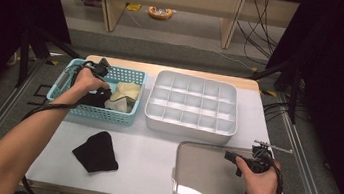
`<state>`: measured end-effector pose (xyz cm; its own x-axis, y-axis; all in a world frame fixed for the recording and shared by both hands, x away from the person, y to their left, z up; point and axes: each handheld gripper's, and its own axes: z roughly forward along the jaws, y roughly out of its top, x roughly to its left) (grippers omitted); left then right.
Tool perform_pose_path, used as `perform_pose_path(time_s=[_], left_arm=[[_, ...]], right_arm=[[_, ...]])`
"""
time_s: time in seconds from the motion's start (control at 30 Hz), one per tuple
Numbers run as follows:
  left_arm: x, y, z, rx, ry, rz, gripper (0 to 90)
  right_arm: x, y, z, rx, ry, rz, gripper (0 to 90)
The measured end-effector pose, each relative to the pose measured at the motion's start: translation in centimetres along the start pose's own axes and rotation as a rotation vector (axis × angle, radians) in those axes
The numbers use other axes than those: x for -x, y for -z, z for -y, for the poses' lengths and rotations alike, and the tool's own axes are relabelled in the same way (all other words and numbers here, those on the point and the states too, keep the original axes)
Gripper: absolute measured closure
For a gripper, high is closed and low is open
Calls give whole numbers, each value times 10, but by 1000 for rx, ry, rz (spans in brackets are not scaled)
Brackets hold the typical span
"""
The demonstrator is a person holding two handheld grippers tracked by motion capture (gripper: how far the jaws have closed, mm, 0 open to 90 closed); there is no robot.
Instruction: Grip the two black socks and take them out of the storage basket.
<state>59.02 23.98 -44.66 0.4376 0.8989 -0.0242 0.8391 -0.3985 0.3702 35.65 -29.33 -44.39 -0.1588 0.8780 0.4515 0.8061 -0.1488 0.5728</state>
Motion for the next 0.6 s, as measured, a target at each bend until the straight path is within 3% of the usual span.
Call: perform_pose_path(time_s=[0.03, 0.13, 0.17, 0.2, 0.27, 0.47, 0.6], left_arm=[[4, -1, 1, -8, 46, 11, 556], [3, -2, 2, -35, 41, 25, 585], [4, -3, 3, -29, 45, 25, 593], [3, -2, 3, -50, 31, 26, 613], [3, -3, 5, -45, 26, 30, 652], [5, -2, 5, -73, 9, 30, 867], [6, 1, 4, -85, 5, 29, 877]], right_arm=[[0, 0, 0, -1, -1, 0, 671], [-2, 1, 0, -10, -26, 2, 671], [0, 1, 0, -3, -1, 4, 670], [0, 0, 0, 3, 0, -1, 670], [-1, 1, 0, -4, -6, 4, 671], [-1, 1, 0, -4, -4, 3, 670], [-1, 1, 0, -3, -5, 3, 670]])
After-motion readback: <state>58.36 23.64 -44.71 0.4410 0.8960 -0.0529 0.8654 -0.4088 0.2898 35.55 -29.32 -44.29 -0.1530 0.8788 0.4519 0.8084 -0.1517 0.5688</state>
